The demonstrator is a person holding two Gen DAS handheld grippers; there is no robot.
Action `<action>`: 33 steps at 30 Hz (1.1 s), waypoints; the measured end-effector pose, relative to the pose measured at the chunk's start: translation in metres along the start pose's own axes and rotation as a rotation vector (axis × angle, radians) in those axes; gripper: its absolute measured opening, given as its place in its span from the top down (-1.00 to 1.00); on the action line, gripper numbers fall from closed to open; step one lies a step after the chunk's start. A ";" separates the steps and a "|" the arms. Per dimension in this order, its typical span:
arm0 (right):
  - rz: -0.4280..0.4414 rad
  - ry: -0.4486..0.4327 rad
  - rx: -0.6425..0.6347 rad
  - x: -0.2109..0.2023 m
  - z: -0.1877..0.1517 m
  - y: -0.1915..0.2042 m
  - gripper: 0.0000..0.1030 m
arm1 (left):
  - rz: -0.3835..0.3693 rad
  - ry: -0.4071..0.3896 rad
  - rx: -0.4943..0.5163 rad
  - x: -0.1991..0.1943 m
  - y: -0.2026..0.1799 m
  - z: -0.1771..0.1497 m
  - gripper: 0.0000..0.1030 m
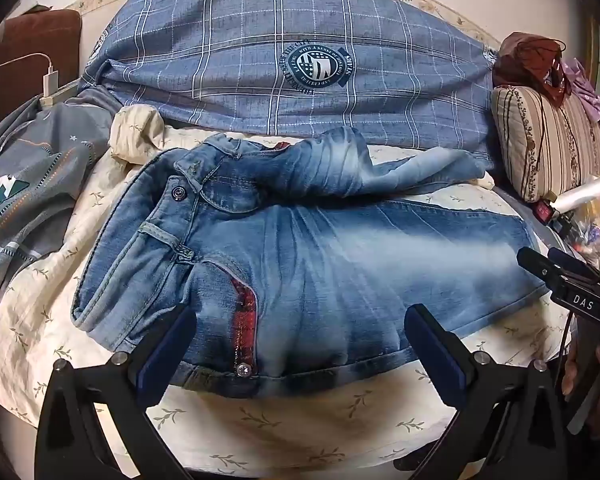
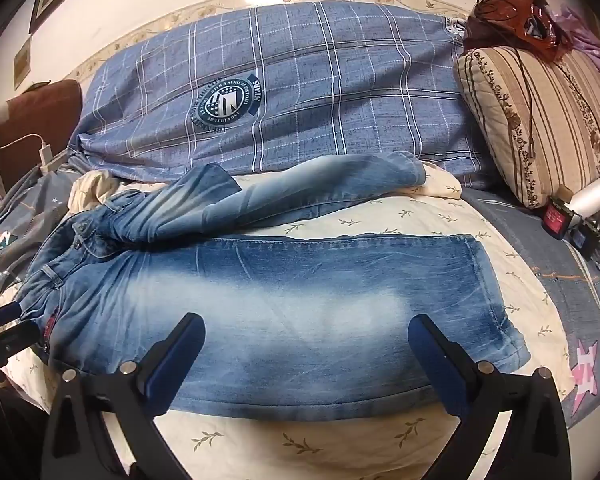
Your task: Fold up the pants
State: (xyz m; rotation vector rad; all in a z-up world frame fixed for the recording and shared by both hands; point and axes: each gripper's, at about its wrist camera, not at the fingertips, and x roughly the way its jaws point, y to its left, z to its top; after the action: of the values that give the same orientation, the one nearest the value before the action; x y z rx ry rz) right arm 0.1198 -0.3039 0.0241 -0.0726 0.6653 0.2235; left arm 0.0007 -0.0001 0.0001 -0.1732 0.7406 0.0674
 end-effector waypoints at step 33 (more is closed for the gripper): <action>0.000 0.000 0.000 0.000 0.001 0.001 -1.00 | 0.006 -0.012 0.017 -0.002 -0.002 0.001 -1.00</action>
State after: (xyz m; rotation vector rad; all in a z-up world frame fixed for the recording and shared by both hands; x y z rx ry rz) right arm 0.1200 -0.3025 0.0245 -0.0728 0.6656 0.2233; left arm -0.0002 -0.0022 0.0022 -0.1541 0.7291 0.0679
